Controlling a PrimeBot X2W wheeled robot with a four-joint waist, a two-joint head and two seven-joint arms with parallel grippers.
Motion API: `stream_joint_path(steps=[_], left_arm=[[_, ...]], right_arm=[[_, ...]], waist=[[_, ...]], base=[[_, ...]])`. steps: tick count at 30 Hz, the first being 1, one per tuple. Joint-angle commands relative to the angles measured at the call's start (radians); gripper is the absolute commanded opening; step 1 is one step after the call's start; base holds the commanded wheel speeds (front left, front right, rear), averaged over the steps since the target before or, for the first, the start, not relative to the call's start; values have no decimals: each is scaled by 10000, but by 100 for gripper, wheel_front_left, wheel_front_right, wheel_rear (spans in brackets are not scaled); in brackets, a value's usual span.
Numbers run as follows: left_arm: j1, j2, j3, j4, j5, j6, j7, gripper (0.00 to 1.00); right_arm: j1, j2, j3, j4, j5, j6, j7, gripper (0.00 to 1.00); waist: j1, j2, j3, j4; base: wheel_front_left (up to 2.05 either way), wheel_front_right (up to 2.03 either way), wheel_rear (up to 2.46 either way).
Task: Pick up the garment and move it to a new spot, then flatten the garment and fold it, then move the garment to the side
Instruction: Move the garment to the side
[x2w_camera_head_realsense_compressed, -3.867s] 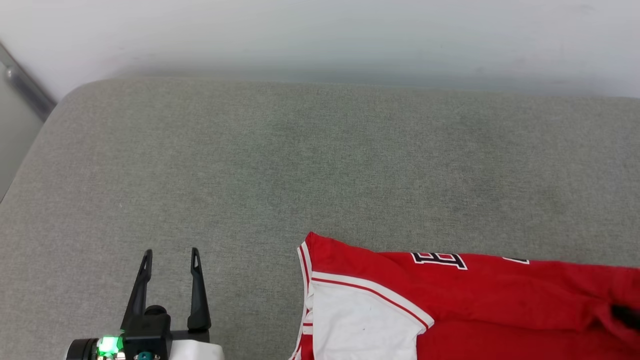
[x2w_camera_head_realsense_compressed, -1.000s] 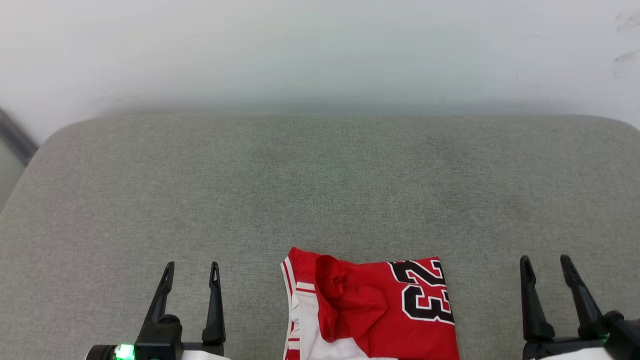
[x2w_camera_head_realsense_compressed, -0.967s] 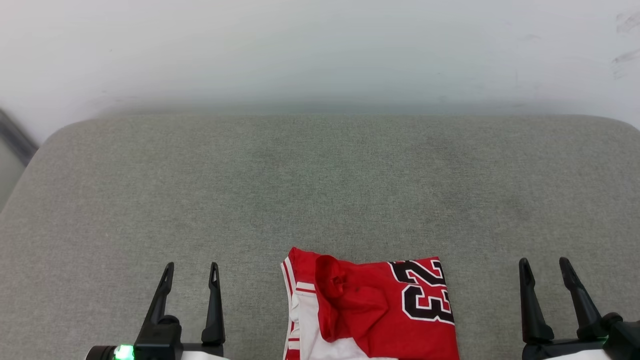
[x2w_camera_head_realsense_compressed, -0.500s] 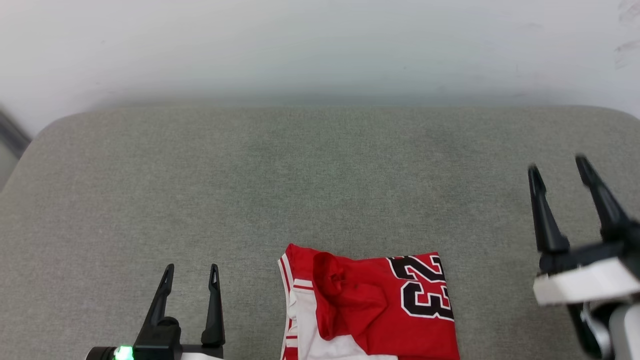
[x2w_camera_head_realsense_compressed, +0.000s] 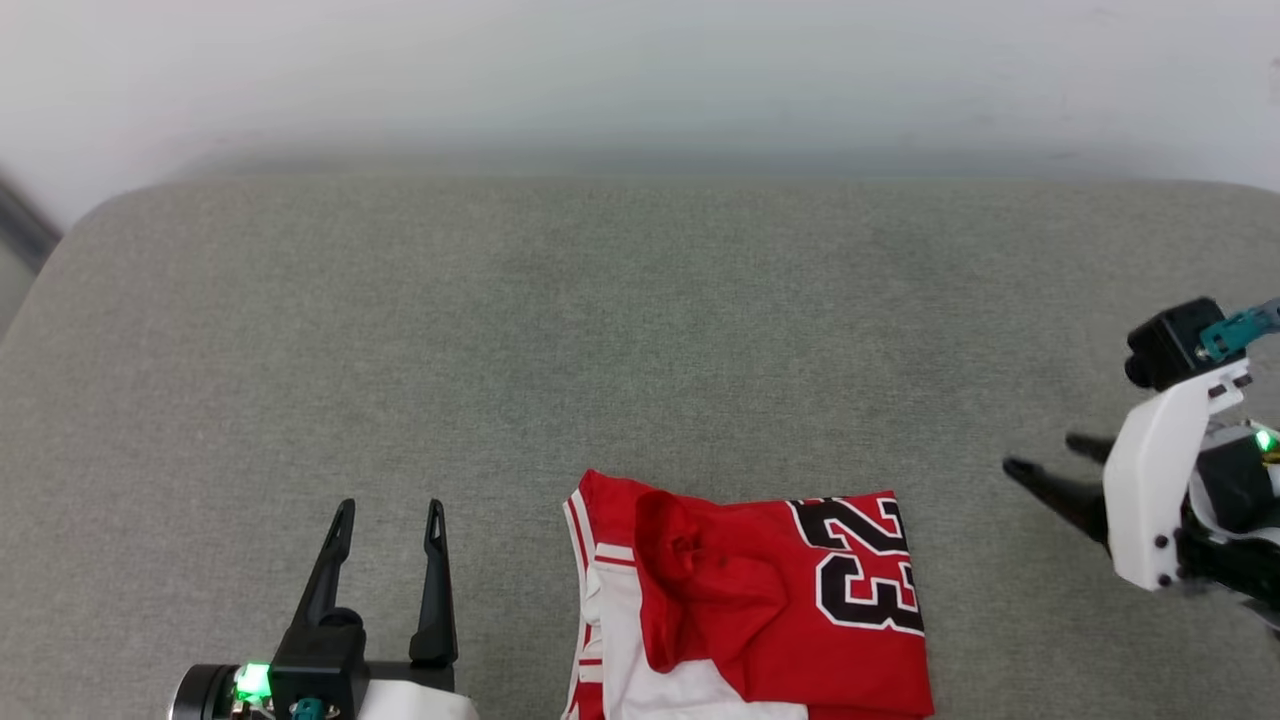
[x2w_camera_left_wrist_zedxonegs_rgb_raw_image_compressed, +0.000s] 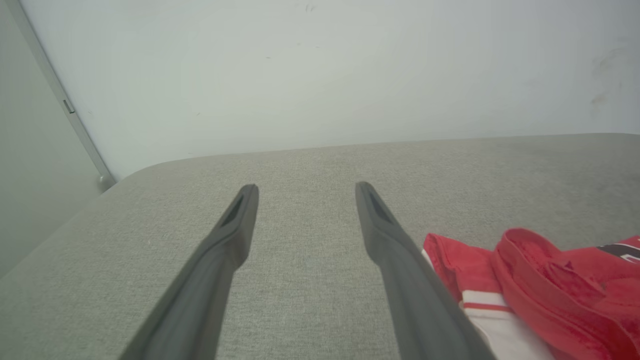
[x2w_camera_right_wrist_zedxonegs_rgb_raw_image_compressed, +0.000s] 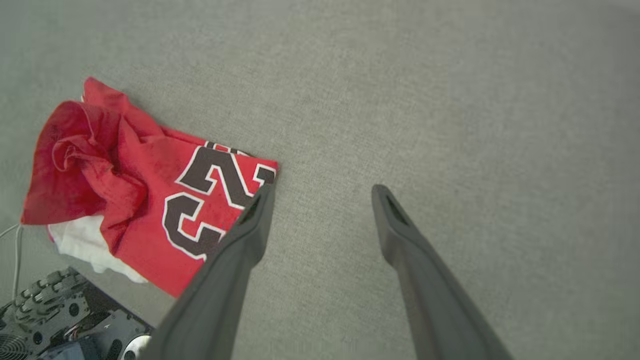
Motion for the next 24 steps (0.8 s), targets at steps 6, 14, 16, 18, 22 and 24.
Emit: stream_joint_path(steps=[6, 14, 16, 18, 22, 24], left_arm=[[-435, -65, -98, -13, 61, -92, -22, 100], [-1014, -129, -282, 50, 87, -219, -22, 100], [-1123, -137, -314, 72, 97, -233, -22, 100], [-1164, -145, -336, 98, 93, -236, -22, 100], [-1308, -158, -376, 128, 84, -219, -22, 100], [-1335, -167, -398, 150, 79, -200, -22, 100]], right_arm=[[500, -79, -107, 385, 1802, -4, 1870, 100], [1119, 993, 210, 1077, 2582, -4, 1611, 100], [1190, 1206, 447, 1301, 2554, -4, 1446, 100], [1261, 1255, 670, 1423, 2495, -6, 1417, 100], [1547, 1459, 1522, 2036, 2345, -12, 1226, 100], [1564, 1507, 1825, 2255, 2316, -13, 989, 100]], waist=[[0, 0, 522, 363], [0, 0, 1277, 929], [0, 0, 1393, 1021], [0, 0, 1437, 1065], [0, 0, 1577, 1178], [0, 0, 1609, 1207]], base=[[0, 0, 0], [0, 0, 0], [0, 0, 0], [0, 0, 0], [0, 0, 0], [0, 0, 0]])
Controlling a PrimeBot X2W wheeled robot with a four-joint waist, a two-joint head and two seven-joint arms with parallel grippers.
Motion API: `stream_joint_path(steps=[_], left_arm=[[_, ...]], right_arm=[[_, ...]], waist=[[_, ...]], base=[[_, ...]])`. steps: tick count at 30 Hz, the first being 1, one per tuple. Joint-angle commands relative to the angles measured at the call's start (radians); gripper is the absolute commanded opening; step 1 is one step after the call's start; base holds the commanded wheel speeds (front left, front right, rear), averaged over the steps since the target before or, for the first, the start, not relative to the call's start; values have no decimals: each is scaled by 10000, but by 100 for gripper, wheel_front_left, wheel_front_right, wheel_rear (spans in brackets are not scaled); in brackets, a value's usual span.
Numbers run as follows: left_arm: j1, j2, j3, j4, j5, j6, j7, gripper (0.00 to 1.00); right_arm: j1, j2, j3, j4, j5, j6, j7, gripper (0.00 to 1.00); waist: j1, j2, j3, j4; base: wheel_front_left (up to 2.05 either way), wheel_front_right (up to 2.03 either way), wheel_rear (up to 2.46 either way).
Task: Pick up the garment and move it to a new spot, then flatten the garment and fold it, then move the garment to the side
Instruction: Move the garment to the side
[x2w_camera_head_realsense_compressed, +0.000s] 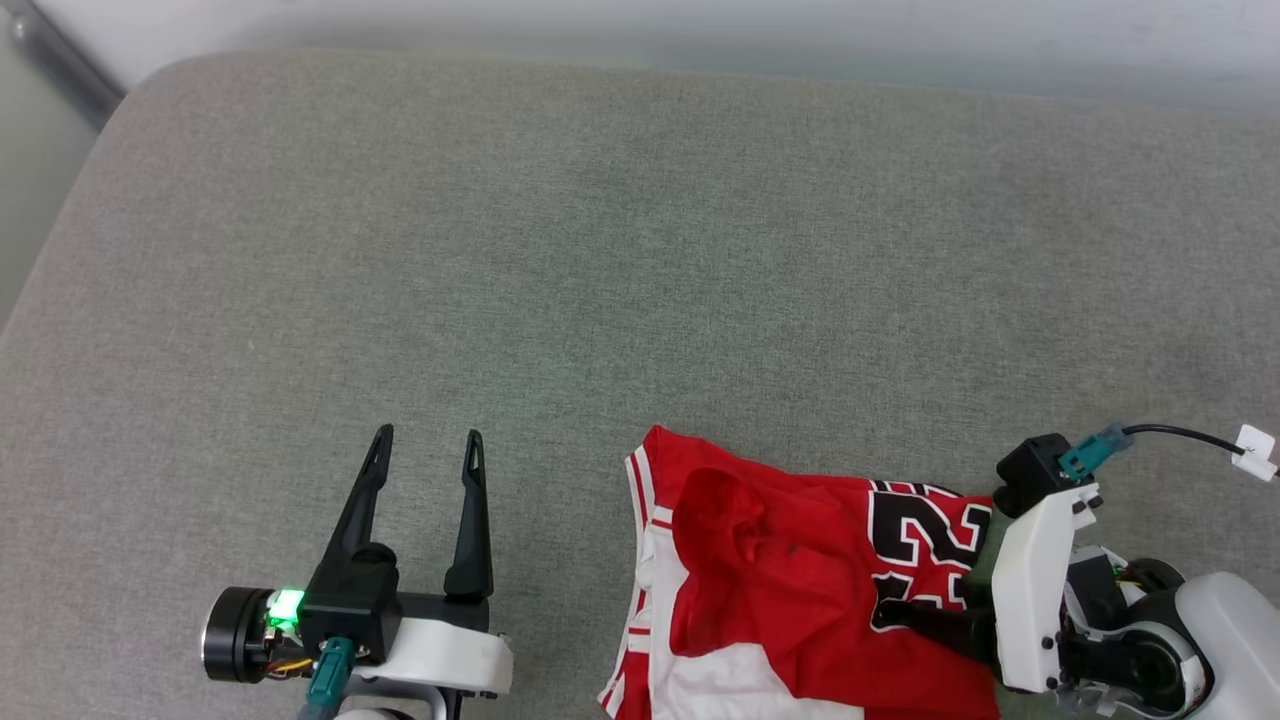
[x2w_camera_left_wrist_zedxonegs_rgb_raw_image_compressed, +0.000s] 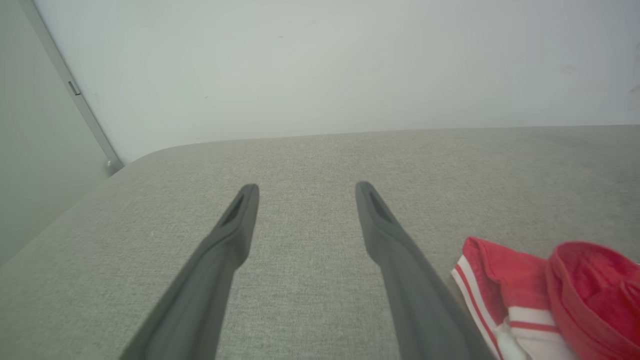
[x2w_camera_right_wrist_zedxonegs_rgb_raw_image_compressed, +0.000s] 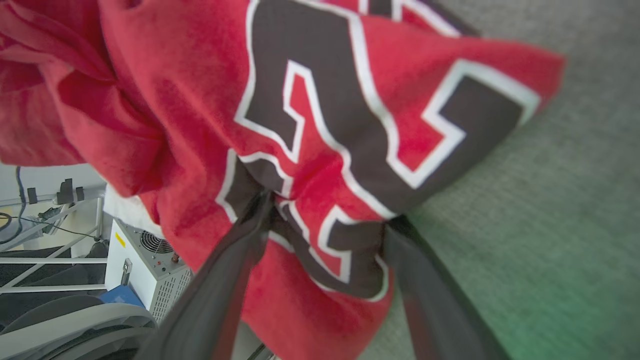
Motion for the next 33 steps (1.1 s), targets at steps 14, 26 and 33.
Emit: stream_joint_path(steps=[14, 26, 33], left_arm=[[427, 11, 316, 6, 18, 203, -22, 100], [639, 140, 803, -385, 33, 209, -22, 100], [85, 372, 935, -603, 168, 82, -22, 100]], right_arm=[[-1133, -1270, 1671, -874, -15, -17, -1691, 0], [-2375, -3484, 1706, -2535, -366, -17, -1417, 0], [-2607, -4614, 785, -1987, -542, -17, -1336, 0]], waist=[[1, -1, -823, -614], [1, -1, -475, -2680], [1, -1, 368, -3631]], base=[[0, 0, 0], [0, 0, 0], [0, 0, 0]])
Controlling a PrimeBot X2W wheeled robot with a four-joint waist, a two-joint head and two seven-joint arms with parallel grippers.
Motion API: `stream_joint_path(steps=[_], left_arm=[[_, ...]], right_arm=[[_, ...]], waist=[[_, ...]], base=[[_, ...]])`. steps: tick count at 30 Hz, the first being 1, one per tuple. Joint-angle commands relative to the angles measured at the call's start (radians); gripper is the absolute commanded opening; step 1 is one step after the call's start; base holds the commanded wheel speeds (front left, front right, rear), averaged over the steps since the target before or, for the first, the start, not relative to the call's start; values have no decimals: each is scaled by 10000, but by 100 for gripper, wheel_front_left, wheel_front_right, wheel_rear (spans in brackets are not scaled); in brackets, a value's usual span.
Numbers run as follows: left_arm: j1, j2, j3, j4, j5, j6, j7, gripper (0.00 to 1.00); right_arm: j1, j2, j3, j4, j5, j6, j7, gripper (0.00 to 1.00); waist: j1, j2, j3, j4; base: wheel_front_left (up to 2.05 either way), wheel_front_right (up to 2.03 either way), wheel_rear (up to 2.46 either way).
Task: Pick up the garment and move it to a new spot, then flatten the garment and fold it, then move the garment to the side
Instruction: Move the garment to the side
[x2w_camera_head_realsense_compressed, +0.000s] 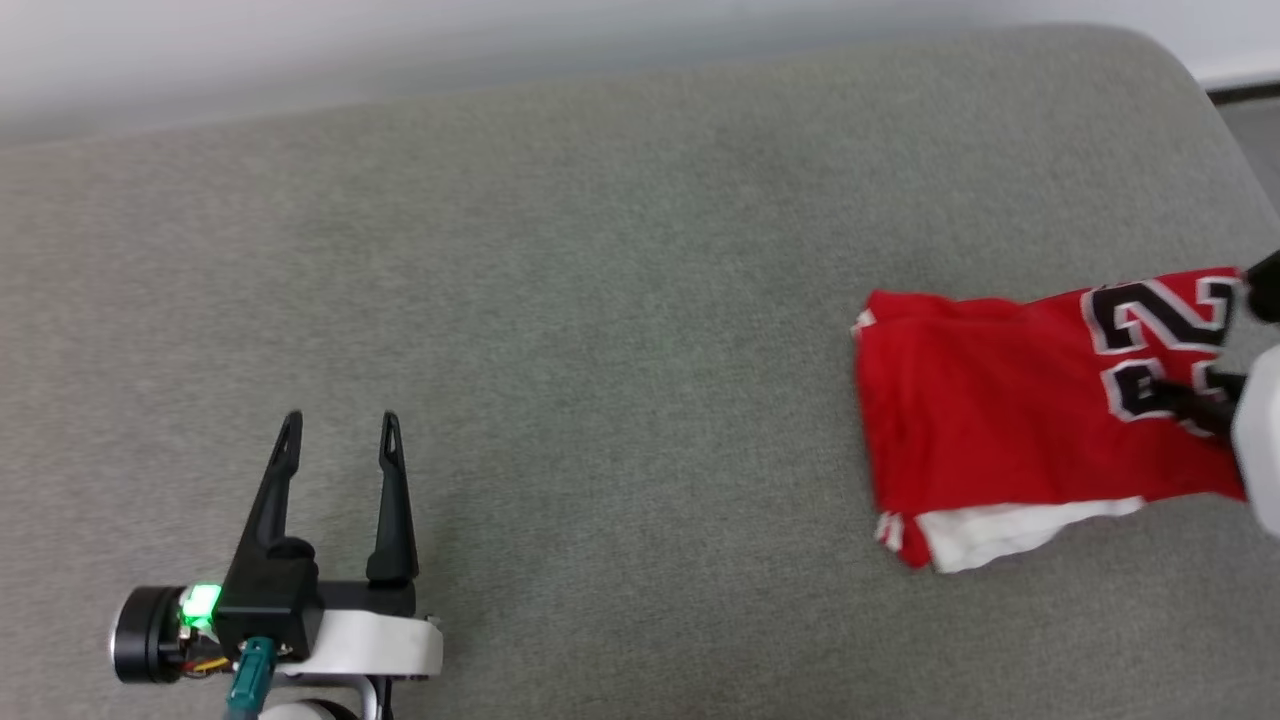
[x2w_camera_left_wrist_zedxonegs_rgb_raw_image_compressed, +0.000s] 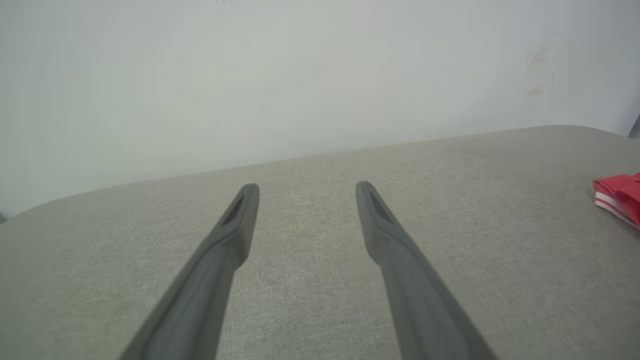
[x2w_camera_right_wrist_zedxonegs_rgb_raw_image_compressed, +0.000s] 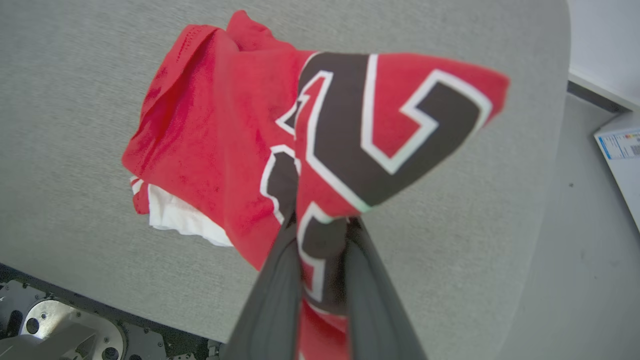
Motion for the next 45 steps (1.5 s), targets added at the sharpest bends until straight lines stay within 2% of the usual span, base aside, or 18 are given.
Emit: stream_joint_path(steps=[1, 4, 8, 12, 16, 21, 22, 23, 24, 27, 29, 36, 37, 45], left_arm=[[-173, 105, 41, -65, 66, -23, -22, 100], [-434, 244, 75, -173, 94, -93, -22, 100], [-744, 409, 79, -401, 161, -129, -22, 100], [-1061, 539, 13, -761, 212, -160, -22, 100], [-1237, 639, -36, -1030, 250, -152, -22, 100], [-1302, 685, -75, -1150, 225, -68, -22, 100], [-1302, 683, -91, -1118, 212, -51, -22, 100], [-1287, 660, -101, -1071, 182, -43, -22, 100], [-1268, 635, -112, -1038, 159, -27, -22, 100], [-1176, 537, -175, -972, 85, 20, -22, 100], [-1114, 455, -239, -917, 40, 32, -22, 100], [-684, 183, -274, -653, -169, 125, -22, 100], [-684, 183, -274, -653, -169, 125, -22, 100], [-229, -45, -299, -468, -281, 145, -22, 100]], right_arm=[[-226, -72, -127, 127, -24, -10, 0, 0], [-347, -384, -562, 781, -323, -11, -45, 0], [-616, -395, -1285, 1809, -749, -11, -93, 0], [-1086, -135, -2214, 2976, -1581, -13, -182, 0], [-1336, 410, -2992, 3818, -2070, -11, -385, 0], [-1422, 1011, -3519, 4644, -2898, -11, -589, 0], [-1479, 1078, -3674, 4788, -3081, -11, -668, 31], [-1536, 1132, -3813, 4910, -3330, -11, -808, 93], [-1578, 1176, -3986, 5042, -3594, -14, -977, 100], [-1542, 1412, -4176, 5126, -4169, -11, -1276, 100], [-1477, 1333, -4246, 4918, -4505, -13, -1562, 100], [-1436, 1782, -4389, 3745, -5521, -11, -3640, 100], [-1436, 1782, -4389, 3745, -5521, -11, -3640, 100], [-972, 3157, -4580, 2444, -6649, -11, -7175, 100]], waist=[[-1, -1, 527, -454], [-1, -1, 935, -588], [-1, -1, 1533, -624], [-1, -1, 2236, -544], [-1, -1, 2693, -450], [-1, -1, 2918, -381], [-1, -1, 2891, -366], [-1, -1, 2832, -350], [-1, -1, 2752, -331], [-1, -1, 2396, -259], [-1, -1, 2098, -174], [-1, -1, 1016, 154], [-1, -1, 1016, 154], [-1, -1, 62, 765]], base=[[0, 0, 0], [0, 0, 0], [0, 0, 0], [0, 0, 0], [0, 0, 0], [0, 0, 0], [0, 0, 0], [0, 0, 0], [0, 0, 0], [0, 0, 0], [0, 0, 0], [0, 0, 0], [0, 0, 0], [0, 0, 0]])
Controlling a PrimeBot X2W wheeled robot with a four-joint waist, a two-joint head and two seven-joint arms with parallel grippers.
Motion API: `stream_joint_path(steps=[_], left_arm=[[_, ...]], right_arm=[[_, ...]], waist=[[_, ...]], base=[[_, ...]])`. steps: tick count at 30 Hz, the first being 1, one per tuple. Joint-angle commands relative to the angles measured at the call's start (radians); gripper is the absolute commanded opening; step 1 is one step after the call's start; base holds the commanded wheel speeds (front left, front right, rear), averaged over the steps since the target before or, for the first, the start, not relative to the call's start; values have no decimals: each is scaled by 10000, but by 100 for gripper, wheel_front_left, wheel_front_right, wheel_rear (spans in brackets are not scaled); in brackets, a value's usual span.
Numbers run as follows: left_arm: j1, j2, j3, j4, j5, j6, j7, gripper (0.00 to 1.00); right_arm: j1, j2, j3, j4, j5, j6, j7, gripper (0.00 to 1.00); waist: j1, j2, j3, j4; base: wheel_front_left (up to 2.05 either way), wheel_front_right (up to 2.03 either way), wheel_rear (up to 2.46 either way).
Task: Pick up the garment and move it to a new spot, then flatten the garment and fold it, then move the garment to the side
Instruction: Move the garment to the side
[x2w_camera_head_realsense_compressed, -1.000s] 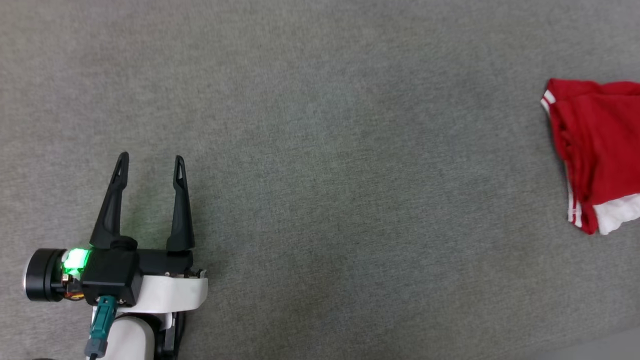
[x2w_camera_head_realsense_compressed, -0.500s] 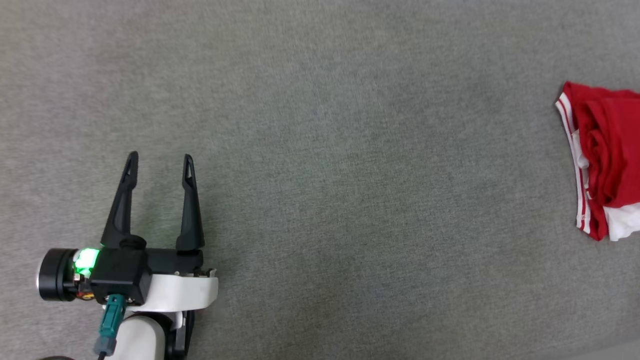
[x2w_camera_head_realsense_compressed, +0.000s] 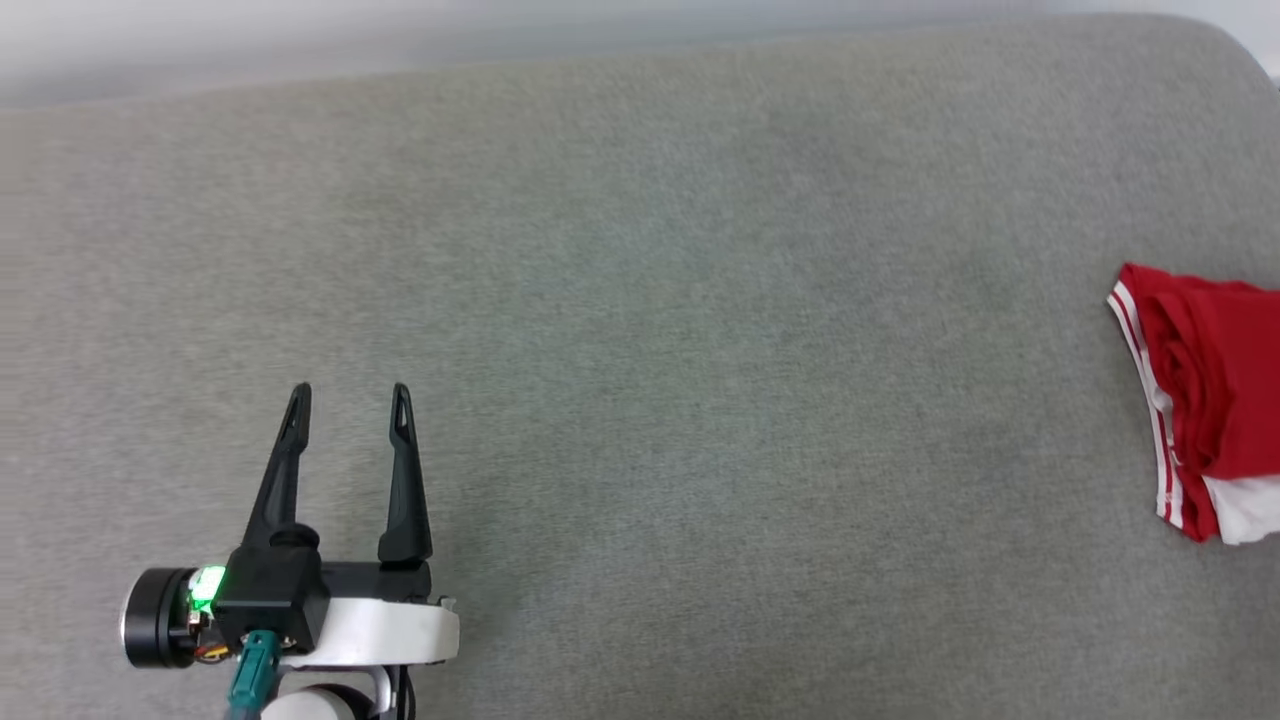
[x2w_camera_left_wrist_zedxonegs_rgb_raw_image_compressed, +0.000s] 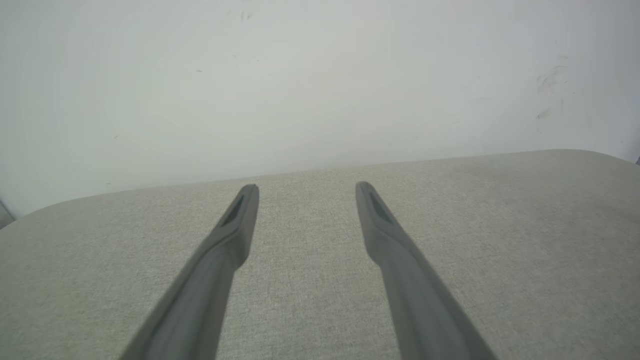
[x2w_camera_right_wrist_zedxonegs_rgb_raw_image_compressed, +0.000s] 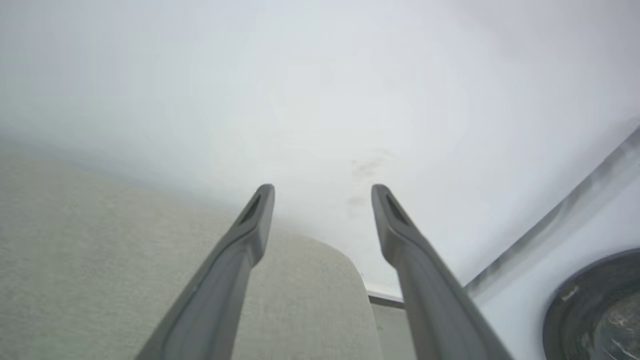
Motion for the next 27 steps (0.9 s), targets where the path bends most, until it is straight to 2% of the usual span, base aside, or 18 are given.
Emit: stream_joint_path(steps=[1, 7, 15, 20, 27], left_arm=[[156, -33, 8, 57, -18, 23, -22, 100], [472, -141, 152, 342, -103, 50, -22, 100], [975, -205, 269, 671, -89, -43, -22, 100], [1220, -231, 343, 827, -90, -68, -22, 100], [1469, -273, 413, 998, -87, -129, -22, 100]], right_arm=[[290, 316, 36, -144, -164, -11, -469, 100], [1281, 1739, 144, -757, -709, -13, -2020, 100], [3301, 3585, 29, -989, -940, -11, -2613, 100], [4331, 4265, -20, -1074, -737, -11, -2699, 100], [5723, 4899, -517, -1938, -619, -11, -2696, 100]], waist=[[0, 0, -406, 353], [0, 0, -1019, 791], [0, 0, -1742, 1227], [0, 0, -2022, 1379], [0, 0, -2273, 1451]], base=[[0, 0, 0], [0, 0, 0], [0, 0, 0], [0, 0, 0], [0, 0, 0]])
